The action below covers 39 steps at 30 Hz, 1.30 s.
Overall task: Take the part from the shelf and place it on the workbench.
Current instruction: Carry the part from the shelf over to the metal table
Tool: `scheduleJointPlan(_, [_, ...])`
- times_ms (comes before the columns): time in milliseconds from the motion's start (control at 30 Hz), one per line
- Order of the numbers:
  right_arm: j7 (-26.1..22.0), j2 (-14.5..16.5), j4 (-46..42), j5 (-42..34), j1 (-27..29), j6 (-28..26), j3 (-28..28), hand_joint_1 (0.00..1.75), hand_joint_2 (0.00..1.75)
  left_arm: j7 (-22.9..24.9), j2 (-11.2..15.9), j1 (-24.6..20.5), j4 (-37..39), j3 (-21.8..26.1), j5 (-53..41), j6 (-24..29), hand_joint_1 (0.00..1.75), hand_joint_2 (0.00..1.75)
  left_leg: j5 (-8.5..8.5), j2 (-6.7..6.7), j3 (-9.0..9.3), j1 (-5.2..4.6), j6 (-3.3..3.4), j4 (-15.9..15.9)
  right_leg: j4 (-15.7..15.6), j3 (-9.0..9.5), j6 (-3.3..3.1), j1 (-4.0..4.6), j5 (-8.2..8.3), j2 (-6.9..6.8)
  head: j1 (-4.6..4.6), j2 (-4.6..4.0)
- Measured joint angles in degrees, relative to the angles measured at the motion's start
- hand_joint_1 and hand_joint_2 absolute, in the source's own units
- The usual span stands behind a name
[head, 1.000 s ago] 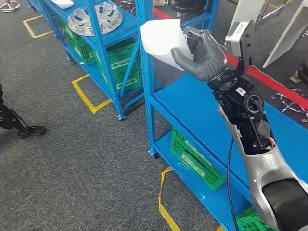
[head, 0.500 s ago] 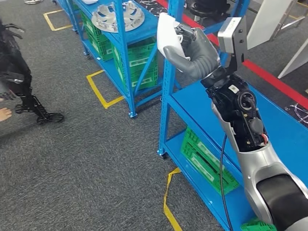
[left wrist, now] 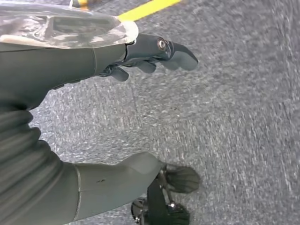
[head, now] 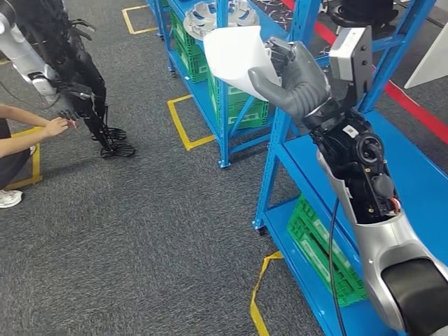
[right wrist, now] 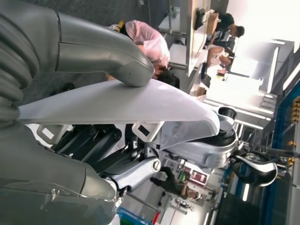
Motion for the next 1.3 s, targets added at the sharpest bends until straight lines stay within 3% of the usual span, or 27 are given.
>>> scheduleJointPlan(67, [-0.08,0.02,0.01,0.0,-0.15,0.03,0.03,1.75,1.75,-0.01,0.07,-0.12,0.01,0.0,0.0,0.0,0.0,1.75,-3.64,2.71,-3.72,-0.01,-0.44,7.43,-0.25,0.1,-0.34,0.1,0.1,-1.43,-0.71,0.0])
scheduleJointPlan(100, [-0.11,0.02,0.02,0.01,-0.17,0.04,0.06,1.75,1.75,-0.01,0.04,-0.12,0.01,0.0,-0.01,0.0,0.0,1.75,-5.09,3.27,-5.71,0.06,-0.65,11.37,-0.25,0.06,-0.43,0.15,0.07,-2.16,-0.99,0.0])
scheduleJointPlan(133, [-0.14,0.02,0.02,0.01,-0.15,0.08,0.12,1.75,1.75,-0.01,0.0,-0.08,0.01,0.0,-0.01,0.0,0.0,1.75,-5.62,3.55,-6.95,0.14,-0.78,13.78,-0.24,0.04,-0.44,0.17,0.03,-2.82,-1.19,0.0])
scheduleJointPlan(167, [-0.19,0.03,0.03,0.01,-0.14,0.14,0.21,1.75,1.75,-0.01,-0.04,-0.04,0.01,0.0,-0.02,0.0,0.0,1.75,-5.12,3.74,-7.11,0.22,-0.86,14.04,-0.23,0.04,-0.42,0.18,-0.02,-3.46,-1.43,0.0])
scheduleJointPlan(200, [-0.25,0.03,0.03,0.02,-0.14,0.21,0.28,1.75,1.75,-0.01,-0.05,-0.03,0.01,0.0,-0.02,0.0,0.0,1.75,-3.61,4.04,-5.94,0.3,-0.88,11.73,-0.22,0.1,-0.32,0.18,-0.1,-4.06,-1.63,0.0])
scheduleJointPlan(267, [-0.45,0.03,0.03,0.03,-0.21,0.31,0.33,1.75,1.75,-0.01,0.02,-0.09,0.01,0.0,-0.02,0.0,0.0,1.75,-0.06,5.75,-1.46,0.23,-0.76,3.29,-0.09,0.26,0.1,0.33,-0.43,-5.11,-1.94,0.0])
scheduleJointPlan(333, [-0.69,0.03,0.05,0.07,-0.31,0.38,0.3,1.75,1.75,-0.01,0.07,-0.18,0.01,0.0,-0.03,0.0,0.0,1.75,1.54,7.01,1.4,-0.05,-0.11,-2.23,0.14,0.32,0.66,0.68,-0.85,-5.95,-1.94,0.0])
scheduleJointPlan(400, [-0.86,0.08,0.09,0.1,-0.35,0.52,0.36,1.75,1.75,-0.01,0.09,-0.12,0.01,0.0,-0.03,0.0,0.0,1.75,1.56,6.38,1.65,-0.27,0.78,-3.0,0.24,0.43,1.19,0.81,-1.15,-6.76,-1.56,0.0])
scheduleJointPlan(467, [-0.94,0.16,0.1,0.1,-0.35,0.66,0.49,1.75,1.75,-0.01,0.14,-0.05,0.01,0.0,0.0,0.01,0.0,1.75,1.61,5.43,1.8,-0.19,1.46,-3.17,1.22,0.26,1.8,0.48,-2.15,-6.0,-1.3,0.0])
scheduleJointPlan(533, [-0.97,0.2,0.18,0.1,-0.36,0.72,0.5,1.75,1.75,-0.01,0.18,-0.14,0.01,0.0,0.05,0.02,0.0,1.75,1.69,4.46,2.0,-0.04,2.07,-3.34,6.65,-2.1,2.22,0.13,-5.26,-3.44,-0.87,0.0])
scheduleJointPlan(600, [-0.97,0.2,0.37,0.1,-0.22,0.72,0.46,1.75,1.75,-0.01,0.18,-0.16,0.01,0.0,0.09,0.02,0.0,1.75,1.65,3.37,2.03,-0.14,2.38,-3.32,15.23,-6.36,2.34,0.06,-8.79,-1.79,-0.29,0.0])
scheduleJointPlan(633, [-0.96,0.2,0.49,0.1,-0.1,0.72,0.47,1.75,1.75,-0.01,0.16,-0.13,0.01,0.0,0.1,0.02,0.0,1.75,1.63,2.74,2.05,-0.18,2.42,-3.3,18.1,-8.0,2.33,0.06,-9.4,-1.54,-0.1,0.0])
scheduleJointPlan(667, [-0.96,0.2,0.59,0.1,0.0,0.72,0.49,1.75,1.75,-0.01,0.14,-0.09,0.01,0.0,0.11,0.01,0.0,1.75,1.61,2.1,2.08,-0.22,2.43,-3.27,18.71,-8.63,2.25,0.06,-8.81,-1.43,0.03,0.0])
scheduleJointPlan(700, [-0.96,0.2,0.65,0.1,0.04,0.72,0.51,1.75,1.75,-0.01,0.12,-0.07,0.01,0.0,0.14,0.01,0.0,1.75,1.6,1.42,2.16,-0.22,2.4,-3.23,16.85,-8.09,2.08,0.06,-7.04,-1.29,0.2,0.0])
scheduleJointPlan(767, [-0.97,0.2,0.69,0.1,0.0,0.72,0.51,1.75,1.75,-0.01,0.05,-0.07,0.01,0.0,0.21,0.0,0.0,1.75,1.51,0.11,2.37,-0.21,2.26,-3.16,8.76,-4.83,1.57,0.04,-2.22,0.28,0.59,0.0])
scheduleJointPlan(800, [-0.98,0.2,0.69,0.1,-0.04,0.72,0.51,1.75,1.75,-0.01,0.02,-0.08,0.01,0.0,0.25,0.0,0.0,1.75,1.48,-0.51,2.34,-0.22,2.11,-3.08,4.96,-3.2,1.35,0.02,-0.58,1.24,0.68,0.0])
scheduleJointPlan(867, [-0.97,0.2,0.71,0.1,-0.05,0.72,0.51,1.75,1.75,-0.02,-0.04,0.02,0.01,0.0,0.28,0.0,0.0,1.75,1.6,-1.54,1.98,-0.06,1.6,-3.05,1.5,-1.73,1.08,0.15,0.17,2.26,0.67,0.0])
scheduleJointPlan(933, [-0.97,0.24,0.7,0.1,-0.12,0.72,0.59,1.75,1.75,-0.02,-0.04,0.35,0.02,0.0,0.29,0.0,0.0,1.75,1.76,-2.19,1.71,0.16,0.92,-3.16,0.75,-1.33,0.75,0.2,0.21,1.3,0.7,0.0])
scheduleJointPlan(1000, [-0.98,0.39,0.69,0.1,-0.24,0.74,0.7,1.75,1.75,-0.05,-0.04,0.55,0.03,0.0,0.31,0.0,0.0,1.75,0.43,-0.47,0.8,0.03,0.42,-1.3,0.0,-0.83,0.16,0.04,0.56,0.11,0.31,0.0])
scheduleJointPlan(1067, [-0.98,0.5,0.69,0.1,-0.26,0.77,0.73,1.75,1.75,-0.08,-0.02,0.49,0.03,0.0,0.38,0.01,0.0,1.75,-3.07,2.31,-2.41,-0.08,0.01,5.38,-0.35,-0.59,-0.2,0.09,0.71,-1.16,-0.37,0.0])
scheduleJointPlan(1100, [-0.97,0.5,0.71,0.1,-0.25,0.79,0.74,1.75,1.75,-0.09,-0.04,0.48,0.03,0.0,0.42,0.01,0.0,1.75,-4.85,3.01,-4.53,-0.03,-0.2,9.65,-0.34,-0.63,-0.27,0.14,0.69,-1.79,-0.7,0.0])
scheduleJointPlan(1133, [-0.96,0.51,0.74,0.1,-0.21,0.8,0.77,1.75,1.75,-0.09,-0.07,0.53,0.03,0.0,0.44,0.01,0.0,1.75,-5.89,3.36,-6.2,0.07,-0.39,12.97,-0.33,-0.67,-0.29,0.18,0.67,-2.39,-0.95,0.0])
scheduleJointPlan(1167, [-0.96,0.51,0.79,0.1,-0.2,0.83,0.81,1.75,1.75,-0.09,-0.11,0.58,0.03,0.0,0.44,0.0,0.0,1.75,-5.89,3.55,-6.9,0.19,-0.53,14.27,-0.32,-0.7,-0.29,0.18,0.64,-2.98,-1.19,0.0])
scheduleJointPlan(1200, [-0.96,0.51,0.83,0.1,-0.19,0.87,0.84,1.75,1.75,-0.09,-0.13,0.62,0.03,0.0,0.45,0.0,0.0,1.75,-4.88,3.77,-6.37,0.31,-0.63,13.2,-0.3,-0.69,-0.25,0.18,0.59,-3.52,-1.42,0.0])
scheduleJointPlan(1300, [-1.01,0.51,0.88,0.1,-0.27,0.95,0.79,1.75,1.75,-0.12,-0.04,0.55,0.03,0.0,0.47,-0.01,0.0,1.75,0.13,6.36,0.0,0.33,-0.56,1.36,0.02,-0.57,0.3,0.37,0.16,-4.96,-1.89,0.0])
